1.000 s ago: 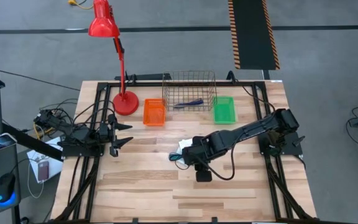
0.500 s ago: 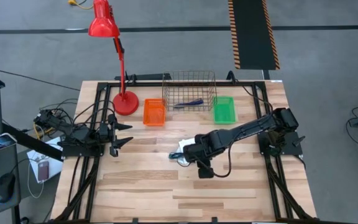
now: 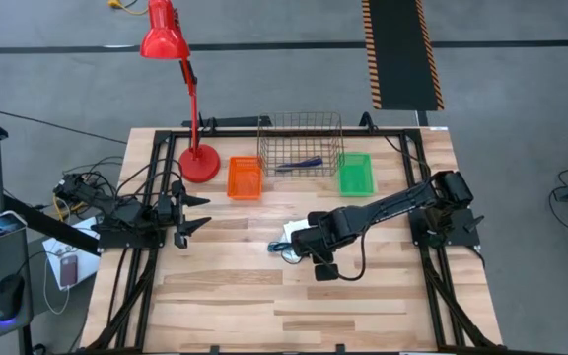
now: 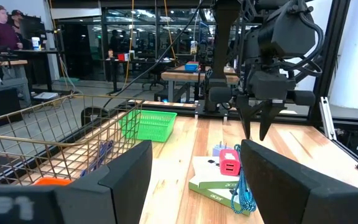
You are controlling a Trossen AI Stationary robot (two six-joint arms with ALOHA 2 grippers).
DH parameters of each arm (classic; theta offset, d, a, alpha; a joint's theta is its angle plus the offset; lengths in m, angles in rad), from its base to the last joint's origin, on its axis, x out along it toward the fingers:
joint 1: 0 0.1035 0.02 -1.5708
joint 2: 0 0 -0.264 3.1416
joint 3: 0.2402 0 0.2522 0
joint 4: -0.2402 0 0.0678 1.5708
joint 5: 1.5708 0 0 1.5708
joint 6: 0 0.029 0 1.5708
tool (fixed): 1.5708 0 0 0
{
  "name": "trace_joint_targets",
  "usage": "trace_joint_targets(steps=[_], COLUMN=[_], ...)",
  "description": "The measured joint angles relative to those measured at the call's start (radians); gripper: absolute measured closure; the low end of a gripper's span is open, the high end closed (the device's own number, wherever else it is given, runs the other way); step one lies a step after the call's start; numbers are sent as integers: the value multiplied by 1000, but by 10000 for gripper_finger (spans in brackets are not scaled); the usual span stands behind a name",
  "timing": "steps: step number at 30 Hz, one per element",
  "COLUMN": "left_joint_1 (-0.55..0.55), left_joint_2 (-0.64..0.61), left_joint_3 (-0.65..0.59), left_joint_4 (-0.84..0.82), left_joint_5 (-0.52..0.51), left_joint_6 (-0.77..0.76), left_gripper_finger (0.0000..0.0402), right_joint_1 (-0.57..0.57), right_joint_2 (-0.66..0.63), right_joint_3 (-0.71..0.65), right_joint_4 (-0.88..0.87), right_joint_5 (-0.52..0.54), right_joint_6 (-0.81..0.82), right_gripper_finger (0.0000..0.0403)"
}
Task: Pick and place items into bin
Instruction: Put the blue charger cable into the wire basket
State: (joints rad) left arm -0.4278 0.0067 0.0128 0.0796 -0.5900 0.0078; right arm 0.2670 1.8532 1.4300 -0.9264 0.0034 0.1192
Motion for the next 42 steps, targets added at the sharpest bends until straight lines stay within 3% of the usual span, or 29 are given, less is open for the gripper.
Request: trace_joint_targets(steps=[37,42], left_joint_1=[0,0], left_joint_2=[0,0], left_joint_3=[0,0], left_joint_4=[0,0], left_joint_5=[0,0], left_joint_6=[0,0], left_gripper_finger=[168,168], right_joint_1=[-8,-8], right_joint_2=[0,52], right_joint_3=[1,-1], right_joint_4=[42,36], right_joint_5=[51,48], right_joint_6=[3,3], right_gripper_finger=[290,290])
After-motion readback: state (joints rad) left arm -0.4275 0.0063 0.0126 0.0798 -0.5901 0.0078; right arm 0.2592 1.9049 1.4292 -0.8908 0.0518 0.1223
